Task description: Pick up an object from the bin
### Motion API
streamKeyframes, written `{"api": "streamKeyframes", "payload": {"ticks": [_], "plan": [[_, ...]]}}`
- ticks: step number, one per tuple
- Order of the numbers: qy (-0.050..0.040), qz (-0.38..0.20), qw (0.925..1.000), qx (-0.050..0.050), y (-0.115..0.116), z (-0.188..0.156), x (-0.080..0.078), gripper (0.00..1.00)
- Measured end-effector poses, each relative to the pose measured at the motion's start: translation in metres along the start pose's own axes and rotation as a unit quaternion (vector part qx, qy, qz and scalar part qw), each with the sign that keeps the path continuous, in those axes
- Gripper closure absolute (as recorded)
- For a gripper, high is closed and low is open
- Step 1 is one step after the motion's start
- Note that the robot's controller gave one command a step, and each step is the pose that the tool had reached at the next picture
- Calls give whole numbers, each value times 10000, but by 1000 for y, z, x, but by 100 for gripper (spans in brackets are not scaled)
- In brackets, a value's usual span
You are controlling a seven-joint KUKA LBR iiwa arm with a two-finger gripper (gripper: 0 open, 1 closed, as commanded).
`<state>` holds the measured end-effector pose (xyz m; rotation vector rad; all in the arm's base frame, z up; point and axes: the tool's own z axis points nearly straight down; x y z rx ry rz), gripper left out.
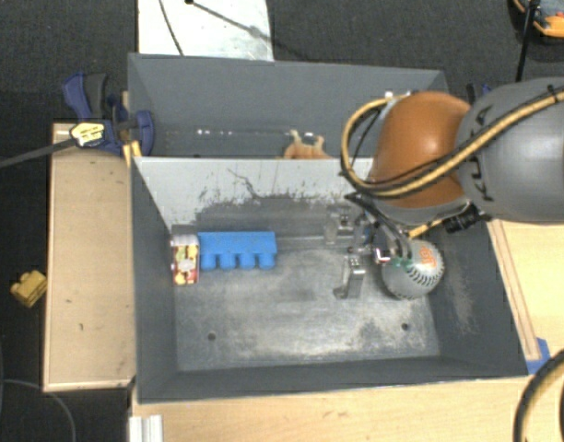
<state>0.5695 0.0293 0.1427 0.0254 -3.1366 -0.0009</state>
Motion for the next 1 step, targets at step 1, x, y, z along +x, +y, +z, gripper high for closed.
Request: {"api": "streamKeyframes", "payload": {"ticks": [1], "plan": [[-39,3,10000,-1,0,-5,-2,0]]}}
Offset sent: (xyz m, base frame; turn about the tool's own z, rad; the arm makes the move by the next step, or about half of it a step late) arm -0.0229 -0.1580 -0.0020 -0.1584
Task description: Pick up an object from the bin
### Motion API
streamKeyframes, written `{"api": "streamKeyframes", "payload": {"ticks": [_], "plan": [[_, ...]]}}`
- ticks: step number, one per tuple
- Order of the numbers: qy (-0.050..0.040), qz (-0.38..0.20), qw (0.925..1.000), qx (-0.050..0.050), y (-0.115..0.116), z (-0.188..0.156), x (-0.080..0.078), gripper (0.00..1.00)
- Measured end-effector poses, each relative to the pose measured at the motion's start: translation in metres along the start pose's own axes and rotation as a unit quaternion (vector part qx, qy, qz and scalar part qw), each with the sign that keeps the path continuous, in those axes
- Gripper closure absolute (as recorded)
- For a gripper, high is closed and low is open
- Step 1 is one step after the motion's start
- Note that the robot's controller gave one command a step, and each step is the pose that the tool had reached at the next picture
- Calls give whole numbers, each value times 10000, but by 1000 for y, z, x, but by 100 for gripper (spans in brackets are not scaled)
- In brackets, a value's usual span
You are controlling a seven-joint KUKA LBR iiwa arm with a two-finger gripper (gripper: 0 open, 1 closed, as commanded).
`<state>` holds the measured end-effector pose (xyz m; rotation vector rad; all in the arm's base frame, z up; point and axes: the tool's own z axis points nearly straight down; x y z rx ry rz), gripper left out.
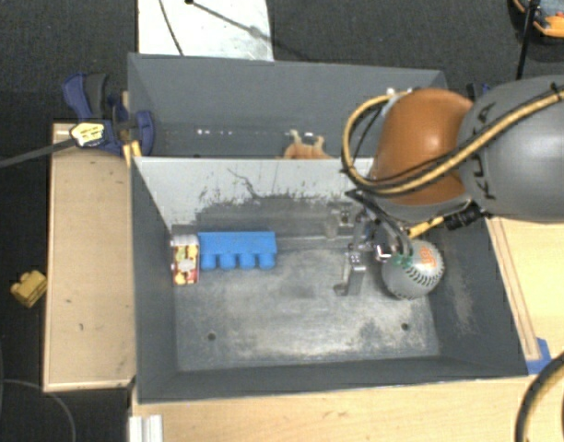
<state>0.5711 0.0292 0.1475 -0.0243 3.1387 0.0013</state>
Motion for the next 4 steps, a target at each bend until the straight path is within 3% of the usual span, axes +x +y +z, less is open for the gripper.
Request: {"api": "streamKeyframes", "payload": {"ticks": [1,2,3,4], "plan": [[4,-239,9997,-4,-48,2,8,0],[-5,-1123,9937,18,-76,35,16,0],[6,-740,9973,-3,-98,19,-5,0],[-14,-722,9974,6,-116,12,-9,0]]}}
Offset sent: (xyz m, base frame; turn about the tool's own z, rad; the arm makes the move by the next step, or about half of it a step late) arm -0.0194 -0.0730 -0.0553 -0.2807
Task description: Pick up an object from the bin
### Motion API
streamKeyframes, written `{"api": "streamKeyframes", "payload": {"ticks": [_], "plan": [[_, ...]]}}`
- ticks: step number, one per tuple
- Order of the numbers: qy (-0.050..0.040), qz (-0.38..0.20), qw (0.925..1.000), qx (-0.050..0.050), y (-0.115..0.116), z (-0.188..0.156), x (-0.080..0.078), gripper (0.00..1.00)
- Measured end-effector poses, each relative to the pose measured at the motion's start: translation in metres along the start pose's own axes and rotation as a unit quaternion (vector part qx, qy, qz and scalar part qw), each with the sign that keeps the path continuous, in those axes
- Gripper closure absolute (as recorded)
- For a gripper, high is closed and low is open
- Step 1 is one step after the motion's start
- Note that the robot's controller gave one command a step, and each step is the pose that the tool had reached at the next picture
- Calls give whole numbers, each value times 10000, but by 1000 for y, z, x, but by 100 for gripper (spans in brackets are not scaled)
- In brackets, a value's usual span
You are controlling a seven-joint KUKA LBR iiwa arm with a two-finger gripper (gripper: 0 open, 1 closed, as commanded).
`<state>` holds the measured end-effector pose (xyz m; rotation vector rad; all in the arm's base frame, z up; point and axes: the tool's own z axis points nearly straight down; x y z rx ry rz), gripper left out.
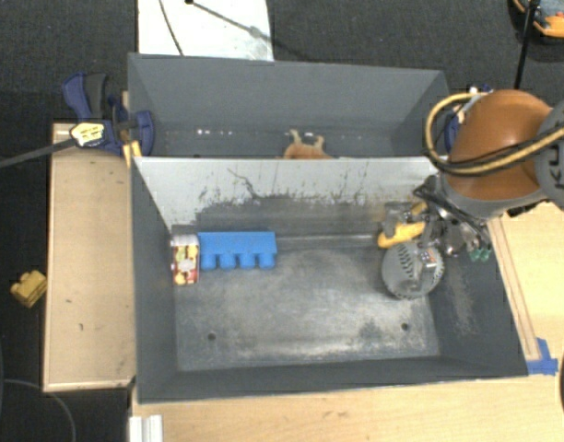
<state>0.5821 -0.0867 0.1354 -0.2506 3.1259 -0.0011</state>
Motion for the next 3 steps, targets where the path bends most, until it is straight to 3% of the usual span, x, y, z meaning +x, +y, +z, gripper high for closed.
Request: {"api": "streamKeyframes", "payload": {"ticks": [1,2,3], "plan": [[24,-845,9964,-36,-21,41,-6,100],[29,-837,9965,-36,-22,42,-6,0],[31,-826,9966,-37,-22,42,-5,100]]}}
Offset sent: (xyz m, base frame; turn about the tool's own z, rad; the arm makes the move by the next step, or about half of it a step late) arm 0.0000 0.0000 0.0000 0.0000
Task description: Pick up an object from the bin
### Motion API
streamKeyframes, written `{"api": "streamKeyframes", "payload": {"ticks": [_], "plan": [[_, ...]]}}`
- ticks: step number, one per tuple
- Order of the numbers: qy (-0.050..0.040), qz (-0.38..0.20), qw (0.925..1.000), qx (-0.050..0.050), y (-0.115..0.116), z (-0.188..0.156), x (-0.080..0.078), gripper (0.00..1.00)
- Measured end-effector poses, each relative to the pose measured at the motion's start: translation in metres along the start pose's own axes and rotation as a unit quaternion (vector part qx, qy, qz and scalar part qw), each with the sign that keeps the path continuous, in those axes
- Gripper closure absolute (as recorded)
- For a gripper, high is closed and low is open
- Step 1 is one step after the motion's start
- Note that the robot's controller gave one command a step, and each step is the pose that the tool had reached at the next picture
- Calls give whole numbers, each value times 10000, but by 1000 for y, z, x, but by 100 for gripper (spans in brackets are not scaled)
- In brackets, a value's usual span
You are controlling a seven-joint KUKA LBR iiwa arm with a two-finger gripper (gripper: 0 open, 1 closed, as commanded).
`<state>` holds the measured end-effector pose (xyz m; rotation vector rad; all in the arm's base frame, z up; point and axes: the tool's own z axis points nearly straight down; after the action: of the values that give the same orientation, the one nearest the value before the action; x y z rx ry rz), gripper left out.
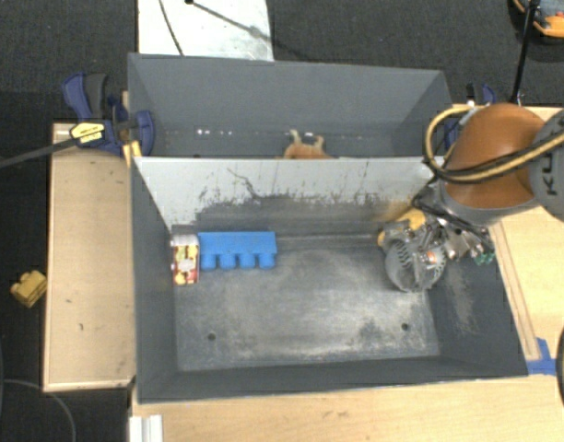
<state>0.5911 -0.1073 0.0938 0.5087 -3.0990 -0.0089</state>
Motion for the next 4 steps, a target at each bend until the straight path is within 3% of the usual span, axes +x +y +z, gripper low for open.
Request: {"api": "streamKeyframes", "payload": {"ticks": [1,3,4], "plan": [[6,4,10000,-2,0,1,0,0],[-9,-132,9999,20,3,-12,0,0],[-25,-171,9998,7,0,3,5,100]]}}
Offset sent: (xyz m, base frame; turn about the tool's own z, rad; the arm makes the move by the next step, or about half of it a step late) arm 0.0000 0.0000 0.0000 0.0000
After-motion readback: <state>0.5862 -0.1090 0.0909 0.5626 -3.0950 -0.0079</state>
